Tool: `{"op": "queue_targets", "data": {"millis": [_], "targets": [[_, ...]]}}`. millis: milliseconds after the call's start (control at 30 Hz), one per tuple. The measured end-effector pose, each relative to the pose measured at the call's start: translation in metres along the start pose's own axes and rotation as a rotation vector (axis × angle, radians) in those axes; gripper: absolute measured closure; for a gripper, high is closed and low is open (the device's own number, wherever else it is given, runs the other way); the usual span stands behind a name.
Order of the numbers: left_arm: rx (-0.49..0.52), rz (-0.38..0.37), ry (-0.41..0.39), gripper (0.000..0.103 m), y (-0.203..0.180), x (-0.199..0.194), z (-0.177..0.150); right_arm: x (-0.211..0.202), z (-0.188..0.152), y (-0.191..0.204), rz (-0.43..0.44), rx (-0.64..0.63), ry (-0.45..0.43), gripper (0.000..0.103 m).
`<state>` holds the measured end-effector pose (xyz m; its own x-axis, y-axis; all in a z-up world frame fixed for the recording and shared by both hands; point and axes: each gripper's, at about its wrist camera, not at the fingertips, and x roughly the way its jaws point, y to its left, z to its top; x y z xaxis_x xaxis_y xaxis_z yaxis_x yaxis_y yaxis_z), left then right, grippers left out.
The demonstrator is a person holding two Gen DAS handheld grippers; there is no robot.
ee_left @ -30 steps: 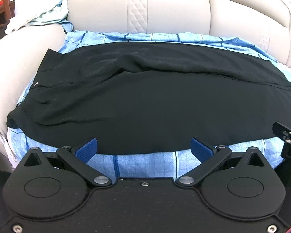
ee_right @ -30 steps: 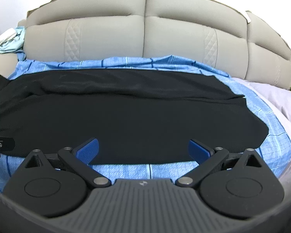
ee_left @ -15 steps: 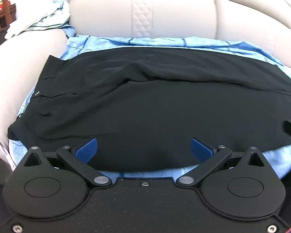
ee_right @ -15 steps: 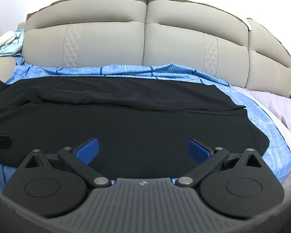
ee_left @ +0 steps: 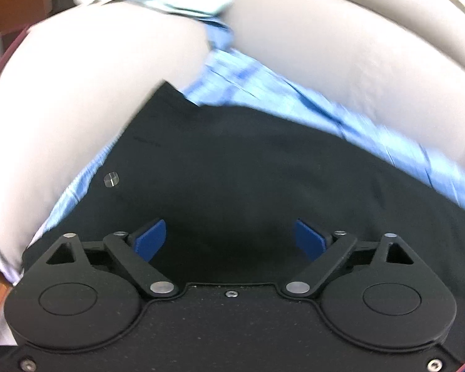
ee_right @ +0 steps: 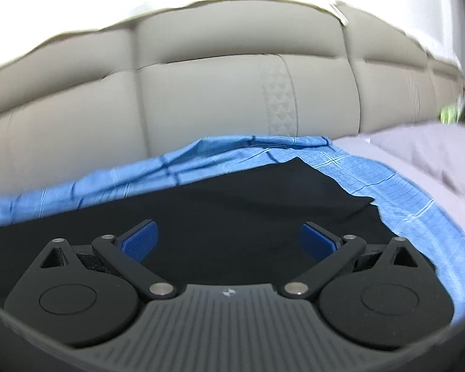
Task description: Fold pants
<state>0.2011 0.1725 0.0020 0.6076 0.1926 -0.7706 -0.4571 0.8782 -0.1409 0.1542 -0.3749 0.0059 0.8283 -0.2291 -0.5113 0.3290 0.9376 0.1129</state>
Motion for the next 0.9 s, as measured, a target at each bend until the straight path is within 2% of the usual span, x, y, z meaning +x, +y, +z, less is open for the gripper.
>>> {"op": "queue_targets", "data": {"millis": [133,233,300,400,500,567,733,833,900], "targets": [[-0.143,0.031,0.016,0.014,0.017,0.044,0.054,0.058,0.036,-0.042,0.013,0.208,0.077,0.000],[-0.224,0.054,0.013,0.013,0.022,0.075,0.078,0.103,0.058,-0.073,-0.023,0.325,0.147,0.000],[-0.261,0.078,-0.003,0.010,0.024,0.096,0.091,0.126,0.067,-0.087,-0.075,0.354,0.176,0.002],[-0.279,0.135,-0.014,0.009,0.022,0.126,0.100,0.164,0.080,-0.098,-0.163,0.343,0.224,0.002],[-0.294,0.179,0.002,0.008,0.016,0.154,0.106,0.197,0.087,-0.100,-0.207,0.326,0.269,0.003],[-0.293,0.211,0.009,0.004,0.011,0.169,0.109,0.217,0.089,-0.095,-0.228,0.318,0.285,0.003],[-0.238,0.286,-0.002,0.000,-0.009,0.195,0.119,0.267,0.093,-0.069,-0.300,0.244,0.326,0.000],[-0.261,0.287,0.015,0.000,-0.011,0.205,0.118,0.290,0.093,-0.051,-0.374,0.181,0.323,0.000],[-0.258,0.317,-0.003,0.000,-0.015,0.208,0.118,0.304,0.090,-0.044,-0.418,0.152,0.334,0.000]]}}
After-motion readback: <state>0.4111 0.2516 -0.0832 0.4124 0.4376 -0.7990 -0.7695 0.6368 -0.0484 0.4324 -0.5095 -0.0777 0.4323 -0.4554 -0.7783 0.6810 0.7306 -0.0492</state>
